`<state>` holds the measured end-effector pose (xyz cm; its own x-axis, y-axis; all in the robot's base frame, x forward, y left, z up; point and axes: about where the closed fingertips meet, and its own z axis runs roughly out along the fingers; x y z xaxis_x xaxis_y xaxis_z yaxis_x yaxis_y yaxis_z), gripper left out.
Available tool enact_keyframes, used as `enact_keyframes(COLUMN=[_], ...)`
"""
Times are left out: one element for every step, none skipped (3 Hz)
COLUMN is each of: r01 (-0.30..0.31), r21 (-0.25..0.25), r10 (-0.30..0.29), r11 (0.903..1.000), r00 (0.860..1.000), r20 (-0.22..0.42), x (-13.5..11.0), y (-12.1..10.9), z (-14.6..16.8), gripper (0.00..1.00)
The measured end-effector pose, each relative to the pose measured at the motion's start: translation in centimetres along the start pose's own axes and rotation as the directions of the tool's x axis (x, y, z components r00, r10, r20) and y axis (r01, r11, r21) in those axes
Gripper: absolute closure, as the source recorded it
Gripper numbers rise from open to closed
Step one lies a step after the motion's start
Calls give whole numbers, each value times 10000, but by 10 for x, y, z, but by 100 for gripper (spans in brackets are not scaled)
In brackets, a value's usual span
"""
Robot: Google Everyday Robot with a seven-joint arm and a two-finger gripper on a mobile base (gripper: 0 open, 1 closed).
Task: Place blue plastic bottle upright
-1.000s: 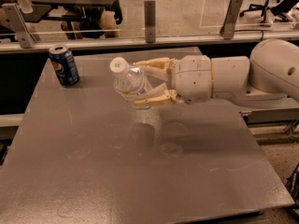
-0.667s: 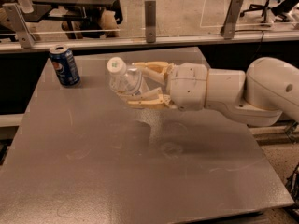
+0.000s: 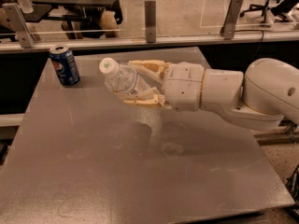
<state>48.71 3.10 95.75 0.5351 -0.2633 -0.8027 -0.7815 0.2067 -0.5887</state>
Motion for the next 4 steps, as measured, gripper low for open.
enact_keyframes(r01=[-494,-1887,-3209,-4121], r21=[125,249,12,-677], r10=[491,1851,3159,4172], r11=[9987,9817,9471,9086], r00=[9985,9770,9328,8887], r20=[234,1054,1733,1900], x=[-1,-2,-6,-12], y=[-7,-21,-29,-28], z=[-2,-9,-16,-18], gripper=[100,100,100,100])
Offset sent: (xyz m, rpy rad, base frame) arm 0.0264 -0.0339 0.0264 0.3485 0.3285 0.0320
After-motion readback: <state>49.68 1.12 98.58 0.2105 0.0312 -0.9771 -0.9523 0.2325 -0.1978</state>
